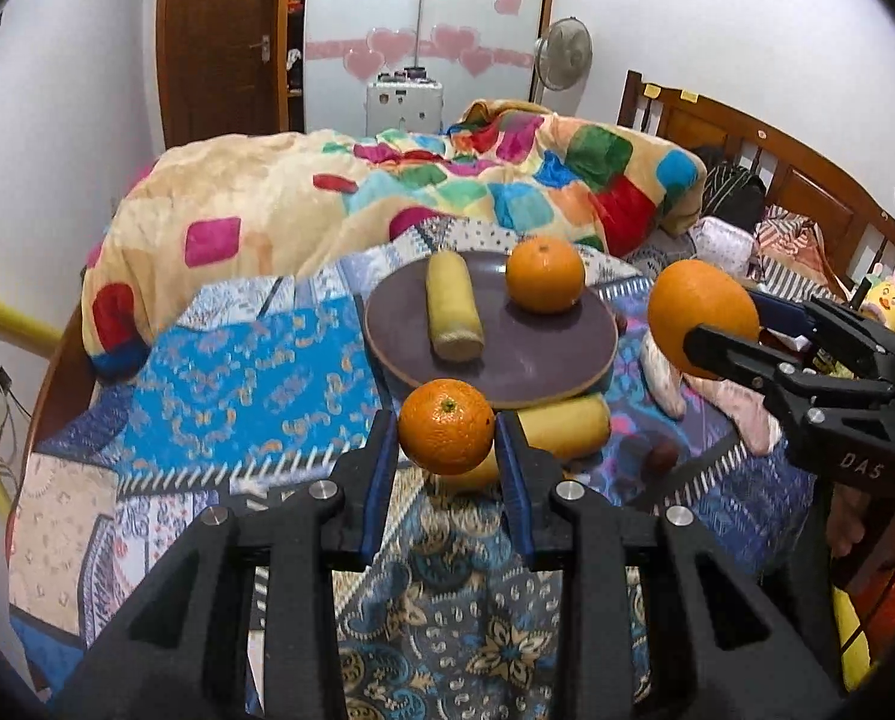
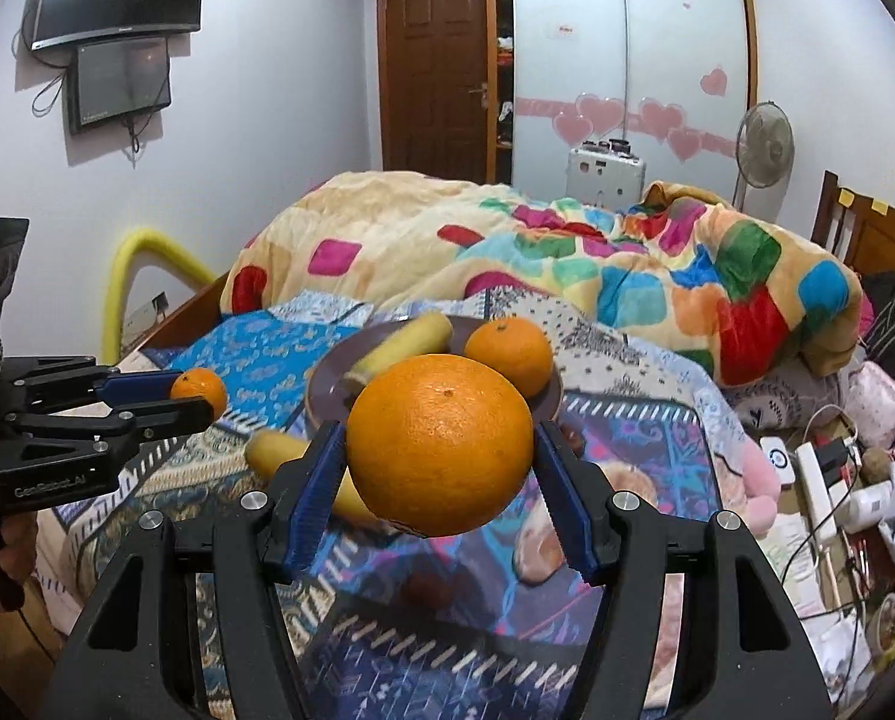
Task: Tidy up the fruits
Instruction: 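Place the tangerine and orange on the plate with the left and right tools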
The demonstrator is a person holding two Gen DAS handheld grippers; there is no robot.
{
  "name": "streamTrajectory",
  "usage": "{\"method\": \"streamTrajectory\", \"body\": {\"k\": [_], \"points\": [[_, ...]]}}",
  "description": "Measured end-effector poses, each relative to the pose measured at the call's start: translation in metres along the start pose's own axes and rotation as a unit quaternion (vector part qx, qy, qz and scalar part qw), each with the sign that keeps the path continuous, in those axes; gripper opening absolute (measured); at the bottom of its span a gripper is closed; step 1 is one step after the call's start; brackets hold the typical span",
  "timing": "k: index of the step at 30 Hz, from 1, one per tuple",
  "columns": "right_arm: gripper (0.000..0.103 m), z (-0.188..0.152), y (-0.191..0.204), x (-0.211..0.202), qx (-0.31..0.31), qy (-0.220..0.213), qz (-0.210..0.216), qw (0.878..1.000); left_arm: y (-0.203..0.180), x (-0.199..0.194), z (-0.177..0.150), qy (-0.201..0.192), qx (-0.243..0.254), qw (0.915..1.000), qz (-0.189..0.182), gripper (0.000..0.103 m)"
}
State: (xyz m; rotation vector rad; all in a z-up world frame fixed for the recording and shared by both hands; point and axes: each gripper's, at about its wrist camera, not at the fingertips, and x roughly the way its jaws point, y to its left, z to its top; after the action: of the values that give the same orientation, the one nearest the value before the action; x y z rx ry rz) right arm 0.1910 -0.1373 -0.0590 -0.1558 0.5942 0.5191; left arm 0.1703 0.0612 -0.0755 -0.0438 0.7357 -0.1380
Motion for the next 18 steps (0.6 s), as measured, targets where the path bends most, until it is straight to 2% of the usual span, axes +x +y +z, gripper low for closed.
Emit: {"method": "streamTrajectory", "body": {"k": [11, 18], "points": [[0.06, 0.013, -0.001, 0.027, -0.014, 0.004, -0.01, 1.0, -0.004, 0.024, 0.024, -0.02, 0.022, 0.9991, 0.03, 0.033], [0.06, 0.013, -0.006, 0.05, -0.023, 0.019, -0.019, 0.999, 0.008, 0.047, 0.033, -0.016, 0.009, 0.9995, 0.027, 0.033]]}}
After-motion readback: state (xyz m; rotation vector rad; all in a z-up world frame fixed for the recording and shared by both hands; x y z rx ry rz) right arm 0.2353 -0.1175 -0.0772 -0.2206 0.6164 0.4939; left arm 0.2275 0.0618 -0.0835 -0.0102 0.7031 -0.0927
